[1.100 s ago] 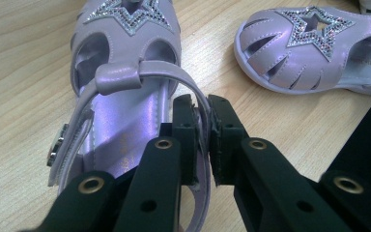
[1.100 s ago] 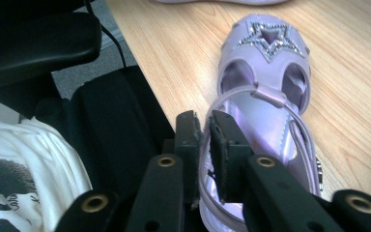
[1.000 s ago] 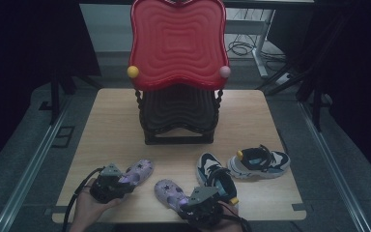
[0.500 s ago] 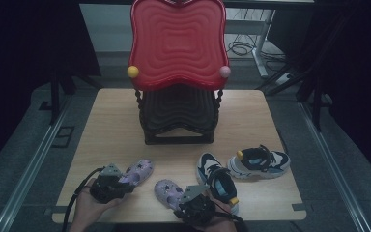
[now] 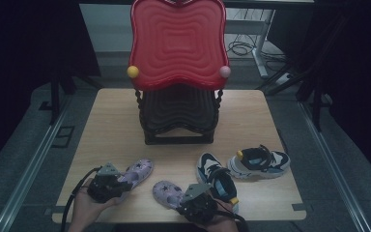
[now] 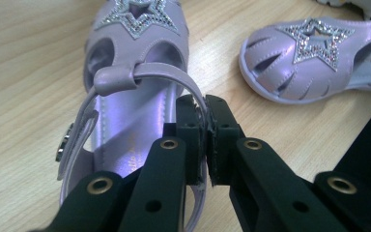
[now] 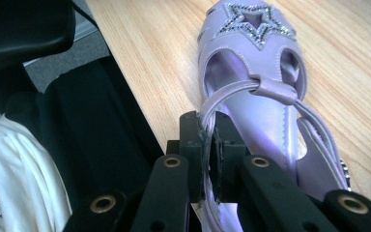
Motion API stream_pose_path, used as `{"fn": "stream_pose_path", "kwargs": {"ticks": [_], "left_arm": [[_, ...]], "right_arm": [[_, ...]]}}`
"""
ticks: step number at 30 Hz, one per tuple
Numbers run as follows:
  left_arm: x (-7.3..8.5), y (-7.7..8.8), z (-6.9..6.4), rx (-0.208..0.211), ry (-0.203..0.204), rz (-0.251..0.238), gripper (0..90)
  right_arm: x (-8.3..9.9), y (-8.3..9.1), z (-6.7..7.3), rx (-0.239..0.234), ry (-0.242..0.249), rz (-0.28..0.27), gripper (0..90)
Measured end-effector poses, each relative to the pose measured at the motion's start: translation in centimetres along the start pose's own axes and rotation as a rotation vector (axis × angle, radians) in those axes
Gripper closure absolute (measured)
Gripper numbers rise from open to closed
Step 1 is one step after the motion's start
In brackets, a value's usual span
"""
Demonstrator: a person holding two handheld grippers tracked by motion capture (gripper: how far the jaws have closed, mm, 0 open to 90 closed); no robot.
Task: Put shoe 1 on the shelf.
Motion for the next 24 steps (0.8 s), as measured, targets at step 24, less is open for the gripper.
{"fn": "stream_pose_path", "kwargs": {"ticks": [24], "left_arm": [[-0.6, 5.1, 0.0, 0.024, 0.031, -0.203, 86.5]], "right_arm": [[-1.3, 3.7, -1.1, -0.095, -0.071, -0.201, 85.9]]}}
Point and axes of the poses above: each handheld gripper's, and its own axes: y roughly backward along the jaws, x roughly out of its underside, z roughly to its left, the point moved 2 cm from there along -y, roughly forward along the jaws, and after that the axes turned 4 degrees about x, right-handed, at the moved point
